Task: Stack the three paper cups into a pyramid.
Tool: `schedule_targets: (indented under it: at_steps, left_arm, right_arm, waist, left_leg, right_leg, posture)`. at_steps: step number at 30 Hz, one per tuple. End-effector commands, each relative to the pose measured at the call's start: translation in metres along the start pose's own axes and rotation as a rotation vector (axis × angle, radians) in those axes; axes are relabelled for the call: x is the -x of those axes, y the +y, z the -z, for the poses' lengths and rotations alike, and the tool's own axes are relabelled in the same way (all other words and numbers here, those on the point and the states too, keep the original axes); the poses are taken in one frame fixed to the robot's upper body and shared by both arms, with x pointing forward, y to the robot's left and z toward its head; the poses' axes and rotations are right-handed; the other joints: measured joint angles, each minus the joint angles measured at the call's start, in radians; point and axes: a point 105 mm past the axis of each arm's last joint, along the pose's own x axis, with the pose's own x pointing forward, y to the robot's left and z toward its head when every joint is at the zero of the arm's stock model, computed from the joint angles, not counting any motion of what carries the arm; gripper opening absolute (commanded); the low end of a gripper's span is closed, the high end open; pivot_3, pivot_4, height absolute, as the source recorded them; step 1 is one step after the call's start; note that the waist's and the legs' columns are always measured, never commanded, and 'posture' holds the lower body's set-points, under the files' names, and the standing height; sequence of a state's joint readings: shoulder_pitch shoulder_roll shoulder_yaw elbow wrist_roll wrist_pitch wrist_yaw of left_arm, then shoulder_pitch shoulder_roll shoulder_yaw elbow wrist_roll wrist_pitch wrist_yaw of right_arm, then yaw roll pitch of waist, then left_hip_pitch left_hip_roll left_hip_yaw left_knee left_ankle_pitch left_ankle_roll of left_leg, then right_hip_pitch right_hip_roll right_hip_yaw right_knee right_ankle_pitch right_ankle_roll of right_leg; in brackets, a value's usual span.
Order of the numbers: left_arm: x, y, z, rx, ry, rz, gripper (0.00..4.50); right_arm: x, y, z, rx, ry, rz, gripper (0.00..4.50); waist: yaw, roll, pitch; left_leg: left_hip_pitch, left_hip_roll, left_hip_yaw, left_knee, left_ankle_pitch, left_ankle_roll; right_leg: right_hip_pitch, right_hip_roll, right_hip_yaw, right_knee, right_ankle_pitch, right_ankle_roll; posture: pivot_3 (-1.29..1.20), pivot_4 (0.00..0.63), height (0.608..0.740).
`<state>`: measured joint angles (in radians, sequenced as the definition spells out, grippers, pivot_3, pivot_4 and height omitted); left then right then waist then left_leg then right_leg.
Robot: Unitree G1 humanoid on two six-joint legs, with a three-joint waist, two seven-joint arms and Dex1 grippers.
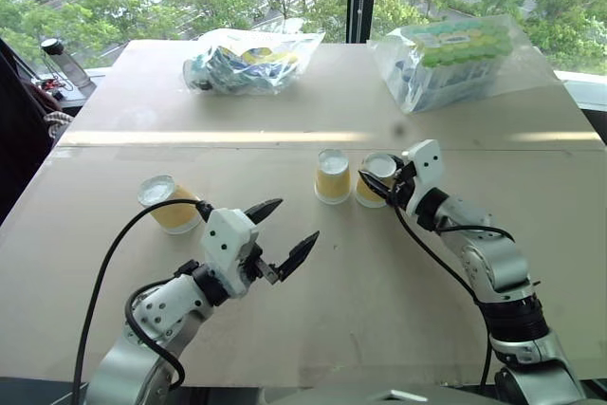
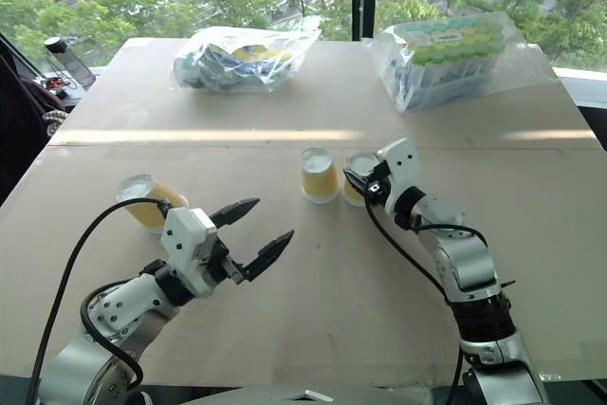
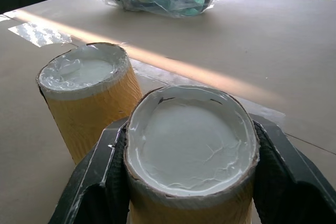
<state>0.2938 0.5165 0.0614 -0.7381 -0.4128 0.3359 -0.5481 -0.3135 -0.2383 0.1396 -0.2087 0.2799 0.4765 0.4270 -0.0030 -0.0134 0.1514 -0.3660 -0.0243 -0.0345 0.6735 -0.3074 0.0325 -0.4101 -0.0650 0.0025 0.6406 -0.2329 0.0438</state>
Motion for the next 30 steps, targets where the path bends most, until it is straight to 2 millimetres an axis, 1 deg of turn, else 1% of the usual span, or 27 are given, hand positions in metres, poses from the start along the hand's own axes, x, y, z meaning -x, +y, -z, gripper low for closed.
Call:
schedule_targets:
  at_steps: [1,5,9,15,16,18,19,20,21,27,30]
  left_arm:
    - [0.000,0.000,-0.013,-0.045,-0.050,-0.002,4.50]
    - [0.000,0.000,-0.013,-0.046,-0.052,-0.003,4.50]
    - [0.000,0.000,-0.012,-0.044,-0.049,0.003,4.50]
    - [0.001,-0.001,-0.012,-0.045,-0.047,0.005,4.50]
    - [0.001,-0.001,-0.012,-0.045,-0.047,0.005,4.50]
    - [0.001,-0.001,-0.011,-0.044,-0.045,0.003,4.50]
    - [0.002,-0.002,-0.011,-0.044,-0.044,0.002,4.50]
    - [0.002,-0.002,-0.010,-0.043,-0.043,0.002,4.50]
    - [0.002,-0.002,-0.010,-0.042,-0.041,0.002,4.50]
    - [0.001,0.002,-0.015,-0.022,-0.061,-0.028,4.50]
    - [0.006,-0.003,-0.010,-0.050,-0.039,-0.005,4.50]
  right_arm:
    - [-0.003,0.005,-0.007,0.011,-0.023,-0.020,2.17]
    - [-0.005,0.006,-0.009,0.003,-0.032,-0.020,2.17]
    - [-0.009,0.012,-0.012,-0.004,-0.049,-0.044,2.17]
    - [-0.009,0.009,-0.008,0.013,-0.039,-0.032,2.17]
    - [-0.009,0.009,-0.009,0.018,-0.040,-0.031,2.97]
    - [-0.008,0.008,-0.009,0.025,-0.044,-0.029,3.48]
    - [-0.008,0.006,-0.010,0.027,-0.046,-0.025,3.85]
    - [-0.007,0.005,-0.011,0.028,-0.051,-0.020,4.33]
    - [-0.006,0.003,-0.011,0.030,-0.056,-0.016,4.43]
    - [0.004,0.003,-0.017,0.017,-0.082,-0.039,4.43]
    - [0.022,-0.002,-0.013,0.062,-0.059,-0.058,4.43]
  waist:
    - [-0.004,0.000,0.000]
    - [-0.009,0.000,0.000]
    - [-0.010,0.000,0.000]
    - [-0.010,0.000,0.000]
    - [-0.010,0.000,0.000]
    - [-0.010,0.000,0.000]
    - [-0.010,0.000,0.000]
    - [-0.010,0.000,0.000]
    - [-0.010,0.000,0.000]
    - [-0.008,0.000,0.000]
    - [-0.008,0.000,0.000]
  left_leg:
    - [0.000,0.000,0.000,0.000,0.000,0.000]
    - [0.000,0.000,0.000,0.000,0.000,0.000]
    - [0.000,0.000,0.000,0.000,0.000,0.000]
    - [0.001,0.000,0.000,-0.001,0.000,0.000]
    - [0.001,0.000,0.000,-0.001,0.000,0.000]
    - [0.001,0.000,0.000,-0.001,0.000,0.000]
    - [0.001,0.000,0.000,-0.001,0.000,0.000]
    - [0.001,0.000,0.000,-0.001,0.000,0.000]
    - [0.001,0.000,0.000,-0.001,0.000,0.000]
    - [0.000,0.000,0.000,-0.001,0.000,0.000]
    - [0.000,0.000,0.000,-0.001,0.000,0.000]
  right_leg:
    - [0.000,0.000,0.000,0.000,0.000,0.000]
    - [0.000,0.000,0.000,0.000,0.000,0.000]
    - [0.000,0.000,0.000,0.000,0.000,0.000]
    - [0.000,0.000,0.000,0.000,0.000,0.000]
    - [0.000,0.000,0.000,0.000,0.000,0.000]
    - [0.000,0.000,0.000,0.000,0.000,0.000]
    - [0.000,0.000,0.000,0.000,0.000,0.000]
    - [0.000,0.000,0.000,0.000,0.000,0.000]
    - [0.000,0.000,0.000,0.000,0.000,0.000]
    - [0.000,0.000,0.000,0.000,0.000,0.000]
    - [0.000,0.000,0.000,0.000,0.000,0.000]
  posture:
    - [0.00,0.150,0.740]
    - [0.00,0.150,0.740]
    - [0.00,0.150,0.740]
    - [0.00,0.150,0.740]
    - [0.00,0.150,0.740]
    - [0.00,0.150,0.740]
    - [0.00,0.150,0.740]
    - [0.00,0.150,0.740]
    - [0.00,0.150,0.740]
    - [0.00,0.150,0.740]
    - [0.00,0.150,0.740]
